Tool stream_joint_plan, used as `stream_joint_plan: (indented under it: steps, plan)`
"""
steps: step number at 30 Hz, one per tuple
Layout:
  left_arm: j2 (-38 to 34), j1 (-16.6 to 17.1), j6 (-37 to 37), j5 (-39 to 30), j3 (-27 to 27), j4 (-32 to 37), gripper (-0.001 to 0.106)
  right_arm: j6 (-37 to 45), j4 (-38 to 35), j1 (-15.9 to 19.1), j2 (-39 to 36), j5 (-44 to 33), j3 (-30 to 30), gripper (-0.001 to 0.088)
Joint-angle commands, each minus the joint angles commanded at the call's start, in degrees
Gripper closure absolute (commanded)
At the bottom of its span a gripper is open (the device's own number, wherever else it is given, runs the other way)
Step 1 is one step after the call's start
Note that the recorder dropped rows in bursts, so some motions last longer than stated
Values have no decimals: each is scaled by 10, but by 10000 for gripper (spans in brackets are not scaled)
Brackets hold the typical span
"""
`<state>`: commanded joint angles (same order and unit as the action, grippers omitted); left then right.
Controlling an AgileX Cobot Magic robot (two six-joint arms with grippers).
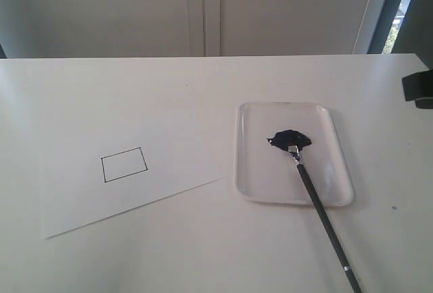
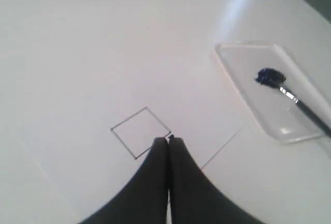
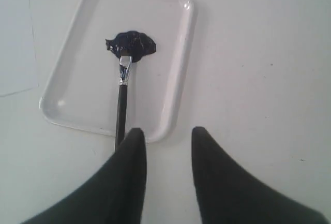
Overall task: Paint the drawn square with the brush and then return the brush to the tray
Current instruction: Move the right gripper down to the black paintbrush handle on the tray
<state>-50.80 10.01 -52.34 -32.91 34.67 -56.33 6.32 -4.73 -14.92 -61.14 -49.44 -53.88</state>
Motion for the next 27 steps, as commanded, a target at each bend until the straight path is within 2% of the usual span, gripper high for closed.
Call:
stream_joint_plan:
  steps: [4, 7, 16, 17, 19, 20, 27]
  plan:
    - [-23, 0, 0, 11, 0, -1, 1053, 6, -31, 0, -13, 0, 0, 624]
    - [-33, 0, 0, 13, 0, -2, 1053, 6, -62, 0, -13, 44, 0, 624]
    - [-39, 0, -1, 10, 0, -16, 1053, 6, -57, 0, -24, 51, 9, 630]
    - [-39, 0, -1, 9, 0, -17, 1053, 6, -62, 0, -32, 47, 12, 660]
    - [-39, 0, -1, 9, 0, -17, 1053, 16, -70, 0, -49, 34, 21, 824]
    - [-39, 0, -1, 9, 0, -17, 1053, 16, -76, 0, -60, 29, 27, 866]
    - [-39, 0, -1, 2, 0, -17, 1053, 19, -97, 0, -139, -10, 57, 845]
